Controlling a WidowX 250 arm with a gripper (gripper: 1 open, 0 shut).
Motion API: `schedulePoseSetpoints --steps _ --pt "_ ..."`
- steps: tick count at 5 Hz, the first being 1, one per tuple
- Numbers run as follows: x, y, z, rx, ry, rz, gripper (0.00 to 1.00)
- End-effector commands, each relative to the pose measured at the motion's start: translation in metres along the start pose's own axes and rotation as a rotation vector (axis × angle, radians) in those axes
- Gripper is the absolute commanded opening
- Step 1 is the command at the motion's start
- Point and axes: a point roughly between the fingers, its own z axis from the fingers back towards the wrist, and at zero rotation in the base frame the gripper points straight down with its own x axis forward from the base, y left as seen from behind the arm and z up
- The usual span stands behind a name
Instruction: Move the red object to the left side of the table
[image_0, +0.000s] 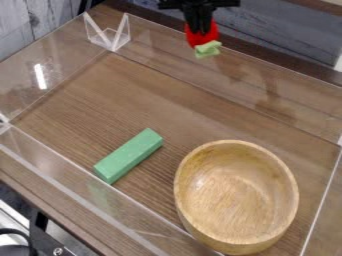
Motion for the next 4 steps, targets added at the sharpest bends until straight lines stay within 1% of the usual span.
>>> schedulePoseSetpoints --steps 1,3,4 --pt "0.011 0.018 0.012 0.006 -0.051 0.000 0.00" --pt "0.014 0.048 0.010 0.025 -0.062 -0.015 0.00" --pt "0.017 0.063 0.009 0.027 -0.067 -0.035 0.00"
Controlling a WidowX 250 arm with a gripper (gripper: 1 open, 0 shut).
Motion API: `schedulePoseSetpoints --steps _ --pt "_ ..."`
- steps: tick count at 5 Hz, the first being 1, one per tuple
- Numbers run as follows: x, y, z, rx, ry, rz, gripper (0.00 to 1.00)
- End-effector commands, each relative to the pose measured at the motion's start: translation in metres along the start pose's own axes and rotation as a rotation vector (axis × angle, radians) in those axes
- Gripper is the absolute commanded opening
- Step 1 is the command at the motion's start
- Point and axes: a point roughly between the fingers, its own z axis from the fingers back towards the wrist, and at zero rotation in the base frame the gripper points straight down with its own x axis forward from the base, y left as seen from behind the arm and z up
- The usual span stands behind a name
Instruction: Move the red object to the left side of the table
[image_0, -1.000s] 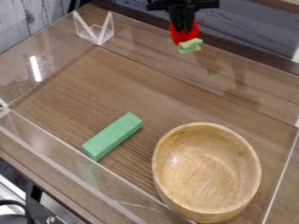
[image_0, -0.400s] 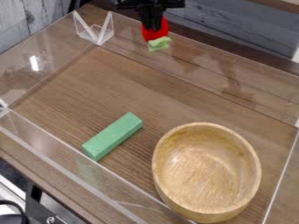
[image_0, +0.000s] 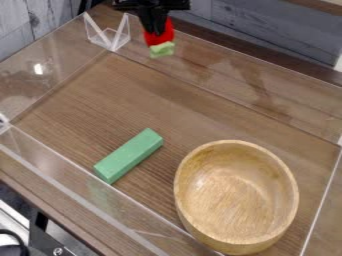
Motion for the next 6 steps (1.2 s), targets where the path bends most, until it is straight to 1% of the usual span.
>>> schedulePoseSetpoints --steps 1,2,4,5,6 --pt "0.010 0.012 0.013 -0.007 -0.055 -0.024 0.00" --pt "0.014 0.026 0.007 -0.005 -0.056 -0.038 0.00" --pt "-0.009 0.064 -0.018 0.015 -0.051 -0.101 0.00" --pt "-0.019 0.075 -0.030 0.034 -0.035 -0.108 0.00" --pt "-0.023 0.080 -0.038 0.048 -0.018 -0.106 0.00"
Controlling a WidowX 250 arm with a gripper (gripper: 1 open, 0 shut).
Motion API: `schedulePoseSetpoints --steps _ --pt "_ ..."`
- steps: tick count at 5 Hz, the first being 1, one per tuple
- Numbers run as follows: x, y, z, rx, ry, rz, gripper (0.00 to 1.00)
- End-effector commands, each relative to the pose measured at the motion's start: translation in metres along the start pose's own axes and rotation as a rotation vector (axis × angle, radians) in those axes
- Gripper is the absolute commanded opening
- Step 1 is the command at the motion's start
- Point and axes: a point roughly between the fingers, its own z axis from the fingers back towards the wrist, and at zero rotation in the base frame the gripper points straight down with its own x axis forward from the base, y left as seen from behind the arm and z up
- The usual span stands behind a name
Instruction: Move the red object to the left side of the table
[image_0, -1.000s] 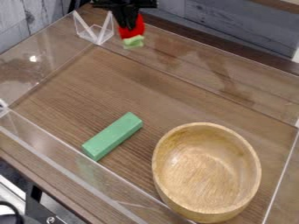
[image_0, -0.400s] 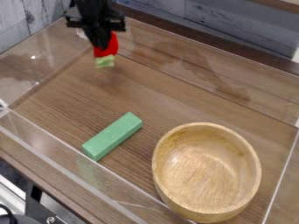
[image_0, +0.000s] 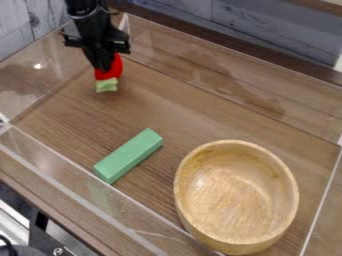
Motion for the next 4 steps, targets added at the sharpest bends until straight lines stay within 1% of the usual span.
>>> schedulePoseSetpoints --steps 1,2,4 --pt "0.0051 0.0090 0.0065 0.019 -0.023 0.011 1.00" --pt "0.0025 0.0118 0.0050 0.018 -0.004 0.021 1.00" --pt "-0.0028 0.0122 0.0093 0.017 0.031 0.045 1.00"
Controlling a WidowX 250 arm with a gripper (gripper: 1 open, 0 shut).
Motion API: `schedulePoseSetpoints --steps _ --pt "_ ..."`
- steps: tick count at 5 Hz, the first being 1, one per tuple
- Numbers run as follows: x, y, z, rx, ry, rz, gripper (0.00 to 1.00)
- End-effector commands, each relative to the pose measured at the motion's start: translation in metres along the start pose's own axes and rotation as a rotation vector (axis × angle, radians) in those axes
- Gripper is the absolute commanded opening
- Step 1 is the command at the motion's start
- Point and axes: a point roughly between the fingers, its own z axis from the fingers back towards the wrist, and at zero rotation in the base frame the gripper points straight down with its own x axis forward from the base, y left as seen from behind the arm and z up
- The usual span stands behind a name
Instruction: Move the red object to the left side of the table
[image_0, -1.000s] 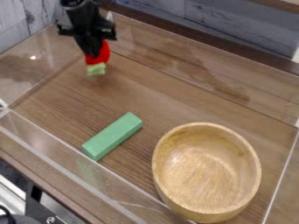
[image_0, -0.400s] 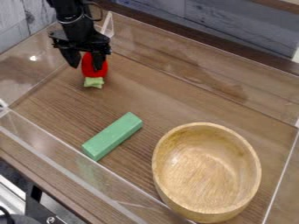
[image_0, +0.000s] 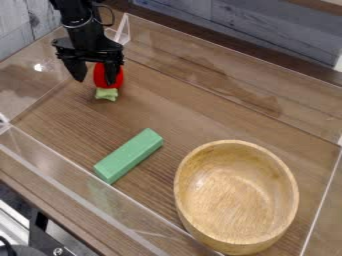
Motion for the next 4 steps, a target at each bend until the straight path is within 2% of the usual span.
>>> schedulePoseSetpoints --steps 1,4 --pt "0.0092 0.0053 0.0166 0.012 -0.037 0.019 1.00" --pt "0.0090 0.0063 0.0225 0.010 -0.005 0.066 1.00"
